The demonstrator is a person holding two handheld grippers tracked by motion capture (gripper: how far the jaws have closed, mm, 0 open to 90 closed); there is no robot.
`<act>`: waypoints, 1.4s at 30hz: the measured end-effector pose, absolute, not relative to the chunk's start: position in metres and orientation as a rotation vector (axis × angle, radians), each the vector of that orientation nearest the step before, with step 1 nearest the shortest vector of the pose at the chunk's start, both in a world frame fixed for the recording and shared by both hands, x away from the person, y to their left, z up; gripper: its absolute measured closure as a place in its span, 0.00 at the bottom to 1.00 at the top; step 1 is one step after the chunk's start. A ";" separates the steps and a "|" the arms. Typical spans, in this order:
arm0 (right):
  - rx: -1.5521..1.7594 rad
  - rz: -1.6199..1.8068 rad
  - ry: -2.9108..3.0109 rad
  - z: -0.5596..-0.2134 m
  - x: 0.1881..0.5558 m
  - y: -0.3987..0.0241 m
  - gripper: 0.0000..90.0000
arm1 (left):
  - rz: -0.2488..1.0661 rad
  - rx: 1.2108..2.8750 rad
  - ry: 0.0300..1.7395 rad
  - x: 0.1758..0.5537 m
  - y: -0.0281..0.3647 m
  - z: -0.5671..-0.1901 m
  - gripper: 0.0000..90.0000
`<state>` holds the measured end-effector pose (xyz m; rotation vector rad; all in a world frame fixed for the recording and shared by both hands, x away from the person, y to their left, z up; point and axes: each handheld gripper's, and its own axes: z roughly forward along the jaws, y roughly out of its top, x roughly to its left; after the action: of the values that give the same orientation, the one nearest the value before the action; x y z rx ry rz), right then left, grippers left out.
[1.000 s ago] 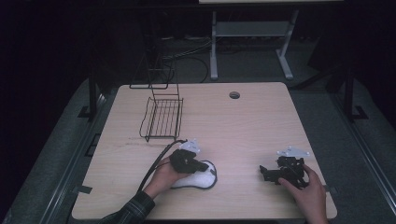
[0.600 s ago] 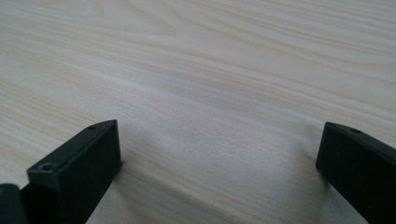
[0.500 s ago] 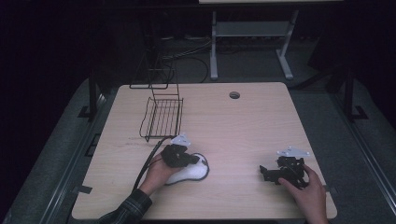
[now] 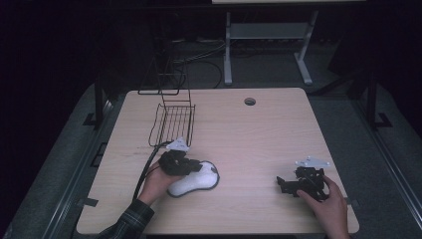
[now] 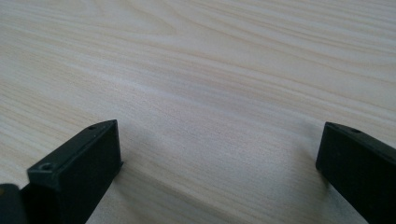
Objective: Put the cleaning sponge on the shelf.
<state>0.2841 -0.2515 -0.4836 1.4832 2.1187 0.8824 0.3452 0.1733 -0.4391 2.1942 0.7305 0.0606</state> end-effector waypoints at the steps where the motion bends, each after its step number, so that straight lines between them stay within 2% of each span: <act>1: 1.484 0.882 2.119 -0.484 0.284 -0.251 0.00 | 0.053 2.187 0.735 0.346 0.178 -0.438 0.76; 4: 1.483 0.882 2.119 -0.484 0.284 -0.251 0.00 | 0.049 2.168 0.753 0.346 0.188 -0.437 0.67; 5: 1.483 0.882 2.119 -0.484 0.284 -0.251 0.00 | 0.047 2.160 0.757 0.345 0.192 -0.436 0.59; 7: 1.483 0.882 2.119 -0.484 0.284 -0.251 0.00 | 0.044 2.160 0.750 0.345 0.196 -0.435 0.56; 9: 1.484 0.883 2.119 -0.484 0.284 -0.251 0.00 | 0.049 2.170 0.739 0.342 0.199 -0.436 0.47; 13: 1.483 0.882 2.119 -0.484 0.284 -0.251 0.00 | 0.057 2.188 0.713 0.339 0.199 -0.437 0.38; 15: 1.483 0.882 2.119 -0.484 0.284 -0.251 0.00 | 0.056 2.196 0.697 0.339 0.198 -0.439 0.27; 17: 1.483 0.882 2.119 -0.484 0.284 -0.251 0.00 | 0.058 2.202 0.690 0.338 0.198 -0.439 0.25; 19: 1.483 0.883 2.119 -0.484 0.284 -0.251 0.00 | 0.077 2.218 0.667 0.339 0.195 -0.442 0.18; 23: 1.483 0.882 2.119 -0.484 0.284 -0.251 0.00 | 0.082 2.234 0.646 0.340 0.194 -0.445 0.15; 42: 1.484 0.883 2.119 -0.484 0.284 -0.251 0.00 | 0.023 2.314 0.593 0.343 0.179 -0.461 0.15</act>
<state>0.2841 -0.2514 -0.4836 1.4836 2.1189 0.8825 0.3430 0.1790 -0.4607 2.3137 0.5935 0.0231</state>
